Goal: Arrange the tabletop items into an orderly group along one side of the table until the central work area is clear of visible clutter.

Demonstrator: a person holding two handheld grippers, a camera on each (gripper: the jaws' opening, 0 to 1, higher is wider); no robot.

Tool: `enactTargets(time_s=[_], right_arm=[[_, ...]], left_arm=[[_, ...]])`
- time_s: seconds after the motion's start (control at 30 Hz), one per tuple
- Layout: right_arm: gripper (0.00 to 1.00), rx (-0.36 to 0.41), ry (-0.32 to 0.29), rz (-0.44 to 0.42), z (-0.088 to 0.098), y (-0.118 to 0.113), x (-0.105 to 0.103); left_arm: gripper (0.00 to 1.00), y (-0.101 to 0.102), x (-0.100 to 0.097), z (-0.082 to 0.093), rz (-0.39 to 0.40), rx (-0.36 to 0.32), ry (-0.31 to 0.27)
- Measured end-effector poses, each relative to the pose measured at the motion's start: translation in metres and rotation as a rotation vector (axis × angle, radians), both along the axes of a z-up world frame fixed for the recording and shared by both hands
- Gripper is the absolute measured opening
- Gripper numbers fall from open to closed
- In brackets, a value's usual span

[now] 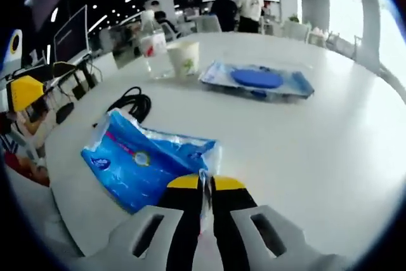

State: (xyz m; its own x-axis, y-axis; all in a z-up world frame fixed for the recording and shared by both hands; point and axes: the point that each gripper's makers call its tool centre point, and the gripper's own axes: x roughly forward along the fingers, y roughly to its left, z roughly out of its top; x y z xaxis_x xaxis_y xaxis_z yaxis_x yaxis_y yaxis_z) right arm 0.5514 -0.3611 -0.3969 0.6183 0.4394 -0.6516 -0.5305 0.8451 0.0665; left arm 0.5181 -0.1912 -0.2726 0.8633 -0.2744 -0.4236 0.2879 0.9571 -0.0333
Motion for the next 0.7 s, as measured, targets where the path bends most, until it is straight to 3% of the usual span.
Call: enactTargets(time_s=[0.3, 0.7], right_arm=[[0.02, -0.014, -0.012, 0.025, 0.004, -0.002, 0.004], [0.01, 0.039, 0.011, -0.013, 0.020, -0.010, 0.011]], left_arm=[[0.91, 0.002, 0.001, -0.001, 0.006, 0.007, 0.005], [0.93, 0.004, -0.001, -0.003, 0.015, 0.017, 0.016]])
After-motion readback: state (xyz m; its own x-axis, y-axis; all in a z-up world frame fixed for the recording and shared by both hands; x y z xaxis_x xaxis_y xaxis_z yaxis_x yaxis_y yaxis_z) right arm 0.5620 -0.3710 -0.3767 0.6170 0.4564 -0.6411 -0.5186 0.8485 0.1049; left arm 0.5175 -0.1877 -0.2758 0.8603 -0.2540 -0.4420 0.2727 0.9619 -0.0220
